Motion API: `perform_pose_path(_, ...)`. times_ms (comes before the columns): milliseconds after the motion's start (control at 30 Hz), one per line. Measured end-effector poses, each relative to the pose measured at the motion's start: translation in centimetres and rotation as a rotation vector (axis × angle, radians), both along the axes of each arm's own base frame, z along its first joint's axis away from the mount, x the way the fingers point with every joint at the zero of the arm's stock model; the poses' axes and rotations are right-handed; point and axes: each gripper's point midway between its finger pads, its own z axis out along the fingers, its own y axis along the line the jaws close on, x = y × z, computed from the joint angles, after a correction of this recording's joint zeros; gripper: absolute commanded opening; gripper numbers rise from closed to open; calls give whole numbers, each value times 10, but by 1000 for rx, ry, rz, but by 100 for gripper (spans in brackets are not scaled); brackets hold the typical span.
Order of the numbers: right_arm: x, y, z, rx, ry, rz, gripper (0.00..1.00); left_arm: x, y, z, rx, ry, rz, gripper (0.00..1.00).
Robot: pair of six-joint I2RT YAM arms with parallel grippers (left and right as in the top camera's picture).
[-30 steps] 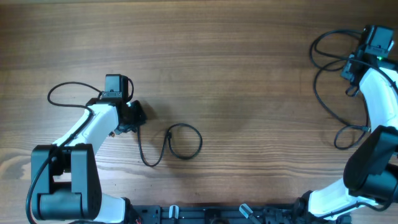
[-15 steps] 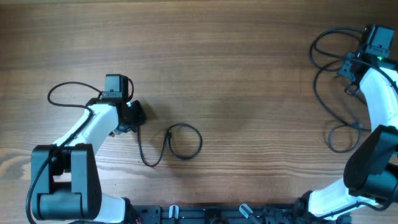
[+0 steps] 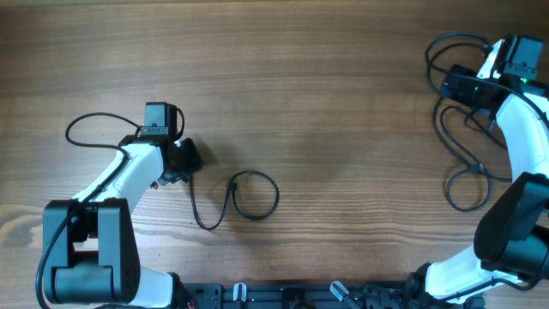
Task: Untangle cables
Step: 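Bring the right gripper back to the cable held by the left gripper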
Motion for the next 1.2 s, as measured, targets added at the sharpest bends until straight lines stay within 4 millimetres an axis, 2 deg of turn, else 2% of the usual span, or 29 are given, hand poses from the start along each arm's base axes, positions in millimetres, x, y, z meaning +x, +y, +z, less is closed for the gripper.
perform_pose_path(100,-5,22,-3,136,14,3,100,1,0,0,-1,-2,4,4)
perform_pose_path(300,-12,65,-2,317,46,55,100,8,0,2,-1,-36,2,4)
perform_pose_path(333,-14,74,-2,345,59,70,100,11,-1,2,-4,-46,2,4)
perform_pose_path(367,-18,95,-1,394,83,105,99,13,-1,3,-6,-54,4,4)
perform_pose_path(533,-26,125,-3,424,128,168,99,35,-9,10,-84,-139,101,4)
perform_pose_path(633,-27,151,-2,427,140,232,97,48,-19,16,-165,-189,149,4)
perform_pose_path(833,-36,205,-2,424,173,363,94,68,-45,36,-355,-243,193,4)
perform_pose_path(1067,-55,270,0,449,215,484,82,102,-66,89,-500,-306,164,4)
perform_pose_path(1100,-60,286,2,461,220,509,82,108,-68,100,-517,-322,155,4)
perform_pose_path(1200,-62,319,7,481,194,549,82,109,-72,108,-533,-315,148,4)
